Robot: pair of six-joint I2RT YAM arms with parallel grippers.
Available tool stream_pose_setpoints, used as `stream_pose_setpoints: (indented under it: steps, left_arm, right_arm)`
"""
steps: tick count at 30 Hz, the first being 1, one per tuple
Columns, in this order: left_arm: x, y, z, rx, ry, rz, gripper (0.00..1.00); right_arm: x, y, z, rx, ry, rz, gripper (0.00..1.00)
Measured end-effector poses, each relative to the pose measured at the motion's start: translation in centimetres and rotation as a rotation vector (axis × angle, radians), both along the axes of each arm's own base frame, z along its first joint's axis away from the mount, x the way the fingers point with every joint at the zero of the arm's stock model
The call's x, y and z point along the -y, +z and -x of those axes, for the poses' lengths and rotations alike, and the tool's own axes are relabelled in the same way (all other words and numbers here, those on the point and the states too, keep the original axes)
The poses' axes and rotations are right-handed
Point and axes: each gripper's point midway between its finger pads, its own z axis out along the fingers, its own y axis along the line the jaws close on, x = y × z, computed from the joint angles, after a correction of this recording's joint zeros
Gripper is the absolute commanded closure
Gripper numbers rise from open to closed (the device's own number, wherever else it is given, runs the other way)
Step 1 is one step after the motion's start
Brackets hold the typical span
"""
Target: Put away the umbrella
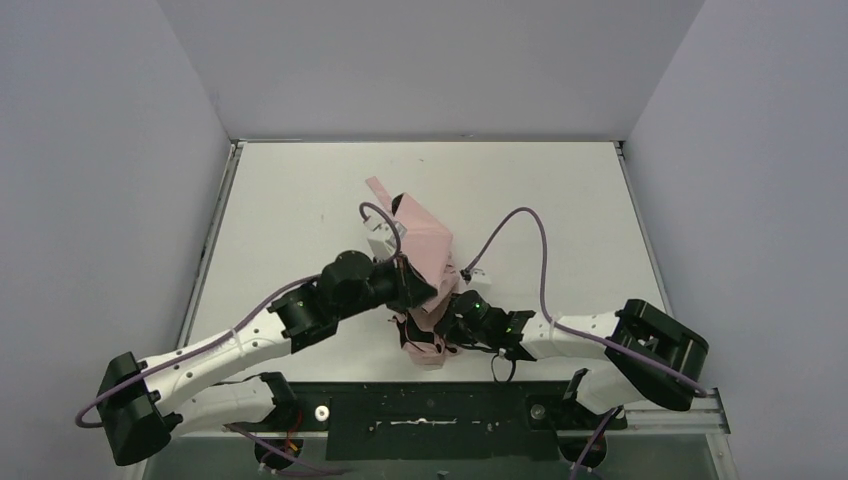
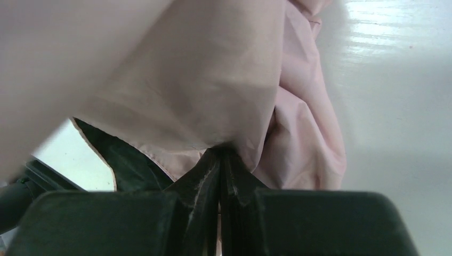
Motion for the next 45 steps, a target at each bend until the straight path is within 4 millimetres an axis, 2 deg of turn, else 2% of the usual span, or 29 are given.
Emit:
stream_pose_setpoints:
  steps: [4,6,11,16,19,22,24,26,28,31,36,40,45]
  left_arm:
    - [0.5,-5.7,3.6,-0.041,-0.025,-0.080,1.00]
    - [0.6,-7.7,5.1,-0.042,-0.038,-0.109,1.00]
    - [1.5,-10.6,7.4,-0.024,-0.055,-0.128,1.00]
    - [2.0,-13.1,9.3,-0.002,-0.073,-0.159,1.00]
    - [1.7,-15.1,10.0,-0.008,-0.070,-0.172,1.00]
    - [1.2,-17.1,10.4,-0.022,-0.060,-0.205,1.00]
    - [1.1,-18.1,10.5,-0.027,-0.054,-0.225,1.00]
    - [1.2,-18.6,10.7,-0.033,-0.051,-0.230,1.00]
    - [1.5,-18.9,10.8,-0.036,-0.050,-0.226,1.00]
    - [1.8,-19.3,11.1,-0.041,-0.048,-0.222,1.00]
    - [2.0,-19.6,11.5,-0.046,-0.048,-0.213,1.00]
    - [2.1,-19.5,11.6,-0.045,-0.048,-0.210,1.00]
    - [1.5,-19.0,12.2,-0.022,-0.068,-0.238,0.72]
  right_arm:
    - [-0.1,1.0,0.0,0.014,0.000,-0.030,0.91]
    - [0.0,2.3,0.1,0.030,-0.001,-0.057,0.91]
    - [1.7,6.2,0.7,0.083,-0.030,-0.105,0.87]
    - [5.5,8.7,1.3,0.132,-0.103,-0.084,0.92]
    - [6.9,10.1,1.5,0.167,-0.105,-0.072,0.94]
    - [6.4,12.1,1.3,0.199,-0.070,-0.083,0.96]
    - [5.2,13.5,1.1,0.214,-0.030,-0.109,0.97]
    - [3.8,14.0,1.1,0.213,0.008,-0.132,0.98]
    - [2.4,13.8,1.1,0.200,0.051,-0.146,0.98]
    - [0.6,11.7,1.4,0.139,0.107,-0.129,1.00]
    - [-1.2,8.4,1.7,0.069,0.153,-0.120,1.00]
    - [-1.6,5.5,2.2,0.015,0.170,-0.099,1.00]
    - [-0.3,2.1,3.1,-0.041,0.147,-0.052,1.00]
